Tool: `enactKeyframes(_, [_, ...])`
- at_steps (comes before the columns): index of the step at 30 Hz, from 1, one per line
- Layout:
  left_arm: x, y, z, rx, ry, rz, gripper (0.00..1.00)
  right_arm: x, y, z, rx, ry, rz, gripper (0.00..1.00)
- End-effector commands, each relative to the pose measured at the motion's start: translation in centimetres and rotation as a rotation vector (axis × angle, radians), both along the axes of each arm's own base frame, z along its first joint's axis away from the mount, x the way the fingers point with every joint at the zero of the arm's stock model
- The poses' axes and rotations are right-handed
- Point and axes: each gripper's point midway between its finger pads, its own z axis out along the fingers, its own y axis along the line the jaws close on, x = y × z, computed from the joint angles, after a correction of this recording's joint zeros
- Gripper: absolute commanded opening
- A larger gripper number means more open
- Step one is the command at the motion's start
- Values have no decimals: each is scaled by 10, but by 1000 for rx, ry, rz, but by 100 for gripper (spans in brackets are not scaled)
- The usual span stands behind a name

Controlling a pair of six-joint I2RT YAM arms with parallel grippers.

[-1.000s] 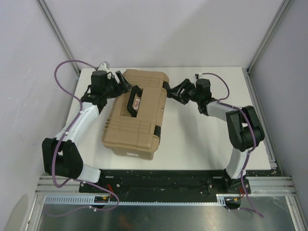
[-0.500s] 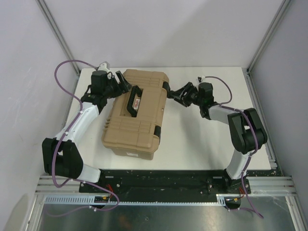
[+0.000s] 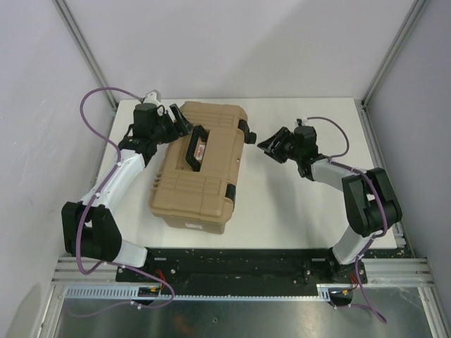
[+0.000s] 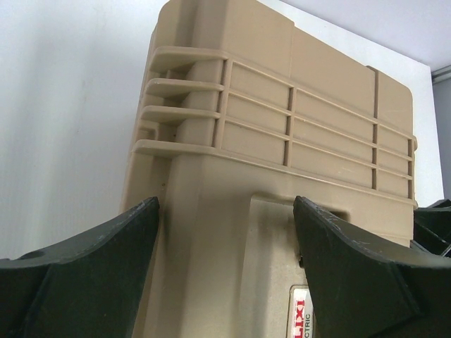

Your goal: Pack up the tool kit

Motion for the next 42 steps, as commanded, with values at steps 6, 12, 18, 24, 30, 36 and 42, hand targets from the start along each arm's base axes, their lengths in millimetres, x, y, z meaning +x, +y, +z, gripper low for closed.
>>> enactKeyframes(6, [-15, 4, -30, 46, 104, -13, 83, 8, -24, 74, -131, -238, -65, 53])
enactKeyframes(12, [-14, 5, -30, 49, 104, -10, 83, 15, -6, 72, -121, -221, -4, 36])
enactKeyframes(18, [-16, 5, -34, 49, 113, -5, 84, 17, 13, 53, -105, -158, 75, 27])
enactKeyframes(24, [-19, 5, -41, 51, 130, -12, 84, 18, 18, 43, -108, -122, 99, 24])
enactKeyframes(30, [-20, 5, -46, 52, 142, -15, 84, 17, 26, 37, -97, -112, 140, 23])
enactKeyframes(36, [-21, 3, -49, 49, 152, -23, 84, 17, 28, 31, -95, -95, 147, 22])
enactKeyframes(42, [-21, 1, -52, 40, 160, -29, 84, 11, 39, 9, -73, -40, 197, 19])
